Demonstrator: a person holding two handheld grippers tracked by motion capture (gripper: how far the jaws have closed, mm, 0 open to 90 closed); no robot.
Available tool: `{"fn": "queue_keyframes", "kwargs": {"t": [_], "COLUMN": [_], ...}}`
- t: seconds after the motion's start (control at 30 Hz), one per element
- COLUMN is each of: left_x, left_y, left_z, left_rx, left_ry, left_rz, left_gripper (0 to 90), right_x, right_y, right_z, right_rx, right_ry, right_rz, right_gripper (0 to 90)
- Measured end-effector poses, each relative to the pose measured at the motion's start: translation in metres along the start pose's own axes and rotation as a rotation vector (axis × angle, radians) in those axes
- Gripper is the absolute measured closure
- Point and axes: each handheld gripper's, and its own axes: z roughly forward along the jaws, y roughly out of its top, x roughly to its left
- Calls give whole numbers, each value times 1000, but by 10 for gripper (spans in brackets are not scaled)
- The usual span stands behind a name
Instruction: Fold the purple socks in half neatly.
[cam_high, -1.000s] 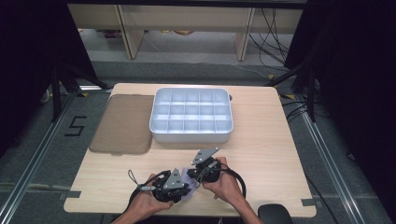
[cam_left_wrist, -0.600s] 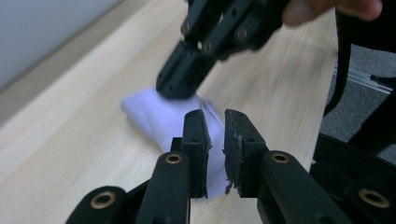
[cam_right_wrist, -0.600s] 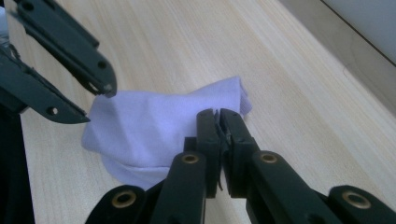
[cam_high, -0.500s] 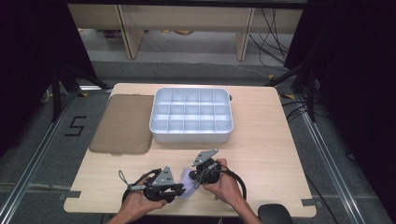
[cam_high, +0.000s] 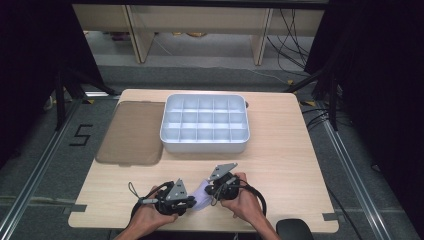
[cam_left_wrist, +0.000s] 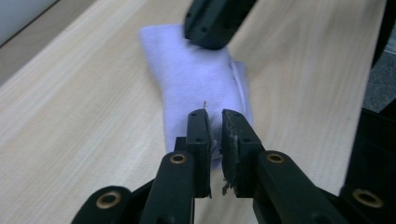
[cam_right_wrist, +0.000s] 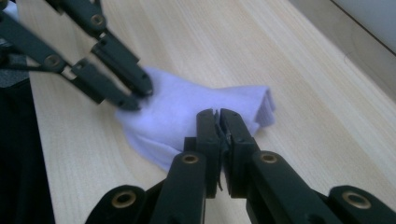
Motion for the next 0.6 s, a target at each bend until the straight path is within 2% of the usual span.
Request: {"fn": "queue_keyframes", "kwargs": {"t": [0.13, 0.17, 0.2, 0.23, 0.27, 0.3, 0.37, 0.4, 0.47, 0.53, 0.57, 0.6], "left_x": [3, 2, 2, 3, 2, 2, 3, 3, 3, 2, 2, 2], "left_y": [1, 0, 0, 1, 1, 1, 1, 1, 1, 1, 1, 1], "left_z": [1, 2, 2, 1, 1, 1, 1, 1, 1, 1, 1, 1], "left_rx": [-3, -6, -6, 6, 6, 5, 7, 7, 9, 5, 5, 12], "left_ry": [1, -5, -5, 2, 2, 3, 8, 8, 7, 6, 6, 5], "left_rz": [-6, -8, -8, 18, 15, 14, 16, 16, 17, 13, 13, 18], "left_gripper": [808, 808, 808, 808, 808, 808, 807, 807, 806, 806, 806, 806], "right_x": [0, -2, -2, -3, -6, -11, -14, -15, -16, -18, -18, -21], "right_y": [0, 1, 1, 2, 2, 2, 2, 1, 2, 2, 2, 2], "right_z": [-3, -7, -7, -10, -10, -7, -2, 0, 5, 9, 9, 15], "right_rx": [-13, -39, -39, -52, -86, -84, -57, -52, -36, 6, 6, 30], "right_ry": [6, -11, -11, -26, -27, -24, 3, 24, 31, 49, 49, 67], "right_rz": [15, 33, 33, 60, 78, 107, 148, 158, 164, 187, 187, 206], "right_gripper": [858, 779, 779, 732, 709, 632, 570, 565, 540, 516, 516, 495]}}
